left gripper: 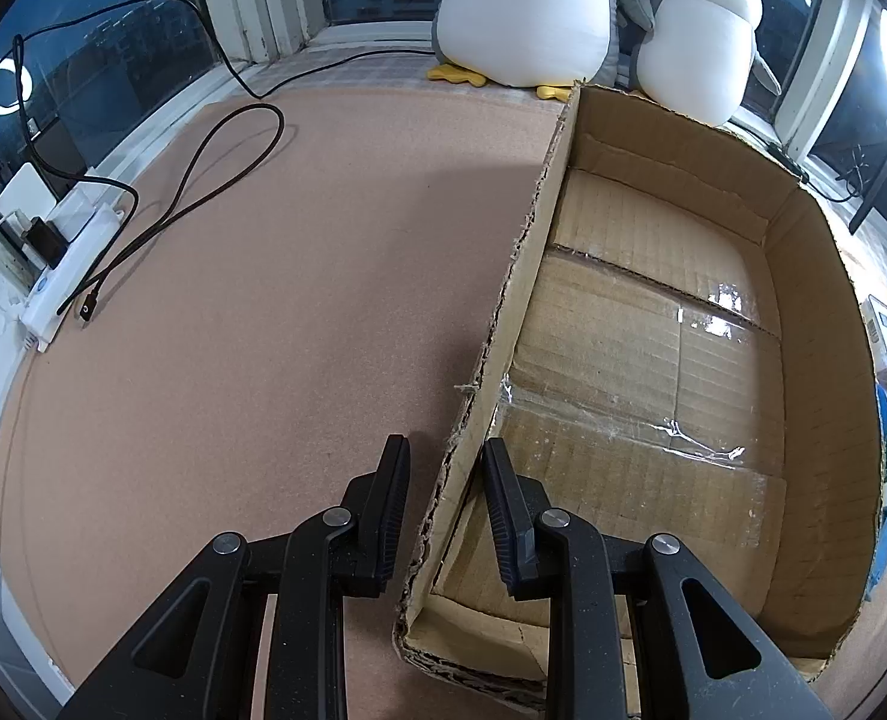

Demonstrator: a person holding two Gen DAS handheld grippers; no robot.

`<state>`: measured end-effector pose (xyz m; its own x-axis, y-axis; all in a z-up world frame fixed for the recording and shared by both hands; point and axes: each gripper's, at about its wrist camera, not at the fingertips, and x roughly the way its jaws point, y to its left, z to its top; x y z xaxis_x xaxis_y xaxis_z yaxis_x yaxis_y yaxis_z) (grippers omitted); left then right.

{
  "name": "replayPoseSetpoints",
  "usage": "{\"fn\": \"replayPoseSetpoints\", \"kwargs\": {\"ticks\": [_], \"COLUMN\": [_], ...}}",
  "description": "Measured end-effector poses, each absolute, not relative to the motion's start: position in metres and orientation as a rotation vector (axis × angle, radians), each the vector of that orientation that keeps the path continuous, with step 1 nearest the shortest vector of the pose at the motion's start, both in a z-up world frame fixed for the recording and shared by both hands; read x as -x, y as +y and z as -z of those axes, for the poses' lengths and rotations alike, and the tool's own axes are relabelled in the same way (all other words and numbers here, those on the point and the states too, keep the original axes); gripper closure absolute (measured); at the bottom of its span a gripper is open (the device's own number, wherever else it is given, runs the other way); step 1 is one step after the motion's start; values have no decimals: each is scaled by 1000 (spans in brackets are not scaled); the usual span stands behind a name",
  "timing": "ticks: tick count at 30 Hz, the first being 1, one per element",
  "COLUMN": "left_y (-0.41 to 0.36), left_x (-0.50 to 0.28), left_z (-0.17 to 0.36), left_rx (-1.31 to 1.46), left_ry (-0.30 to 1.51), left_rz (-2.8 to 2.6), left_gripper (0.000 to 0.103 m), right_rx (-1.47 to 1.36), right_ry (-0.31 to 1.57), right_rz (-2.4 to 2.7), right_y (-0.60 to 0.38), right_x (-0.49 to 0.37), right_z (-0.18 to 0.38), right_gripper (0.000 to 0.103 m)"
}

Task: Organize rigid objects
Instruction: 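Carry the white charger into the box and open the right gripper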

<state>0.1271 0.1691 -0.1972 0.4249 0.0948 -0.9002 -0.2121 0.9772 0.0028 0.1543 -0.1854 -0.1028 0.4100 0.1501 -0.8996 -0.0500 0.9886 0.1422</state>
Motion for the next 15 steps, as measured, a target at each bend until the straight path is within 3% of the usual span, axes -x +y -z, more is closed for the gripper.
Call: {"fn": "replayPoseSetpoints", "kwargs": {"ticks": [15], "left_y": [169], "left_x": [-127], "left_z": [197], "left_rx": [111], "left_ry": [1113], "left_rz": [-201], "left_gripper": [76], "right_rx": [-34], "right_ry": [1149], "right_rz": [-414], "right_y": [-48], "right_x": [-157], "right_z": [113], "right_gripper": [71]}}
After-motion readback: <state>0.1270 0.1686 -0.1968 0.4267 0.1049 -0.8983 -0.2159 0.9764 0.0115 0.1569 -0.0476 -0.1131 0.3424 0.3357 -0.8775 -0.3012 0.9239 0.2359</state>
